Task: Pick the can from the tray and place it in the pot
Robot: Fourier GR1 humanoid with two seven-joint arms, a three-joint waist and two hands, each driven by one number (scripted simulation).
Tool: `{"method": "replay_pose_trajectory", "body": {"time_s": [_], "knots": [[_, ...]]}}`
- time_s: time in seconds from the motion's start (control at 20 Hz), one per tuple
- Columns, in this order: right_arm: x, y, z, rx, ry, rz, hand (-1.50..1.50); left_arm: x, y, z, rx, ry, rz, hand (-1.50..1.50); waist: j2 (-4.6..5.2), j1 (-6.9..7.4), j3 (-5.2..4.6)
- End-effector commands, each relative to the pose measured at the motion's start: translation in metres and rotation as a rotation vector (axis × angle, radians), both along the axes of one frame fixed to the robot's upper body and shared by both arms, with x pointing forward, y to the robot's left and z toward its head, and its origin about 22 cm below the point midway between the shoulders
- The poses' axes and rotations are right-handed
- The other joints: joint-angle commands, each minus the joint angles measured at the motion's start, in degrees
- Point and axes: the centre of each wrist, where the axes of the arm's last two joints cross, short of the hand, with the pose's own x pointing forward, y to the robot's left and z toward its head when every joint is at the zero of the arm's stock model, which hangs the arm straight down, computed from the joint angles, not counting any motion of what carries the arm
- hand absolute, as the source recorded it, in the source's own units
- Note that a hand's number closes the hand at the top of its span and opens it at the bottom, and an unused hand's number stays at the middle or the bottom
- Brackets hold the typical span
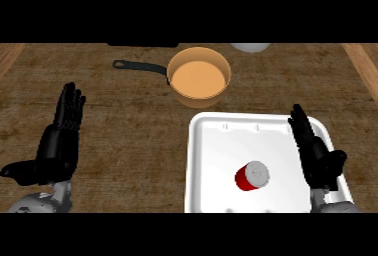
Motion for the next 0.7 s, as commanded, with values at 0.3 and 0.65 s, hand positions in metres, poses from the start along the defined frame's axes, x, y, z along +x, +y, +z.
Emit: {"method": "replay_pose_trajectory", "body": {"time_s": [0.3, 0.65], "knots": [[0.061, -0.044, 0.118, -0.613, -0.399, 0.438, 1.5, 0.011, 0.013, 0.013, -0.027, 0.108, -0.004, 0.0, -0.25, 1.65, -0.47], [0.077, -0.069, 0.04, -0.176, -0.533, 0.465, -1.5, 0.022, 0.029, 0.026, -0.071, 0.165, 0.015, 0.0, 0.88, -0.41, 1.27]]}}
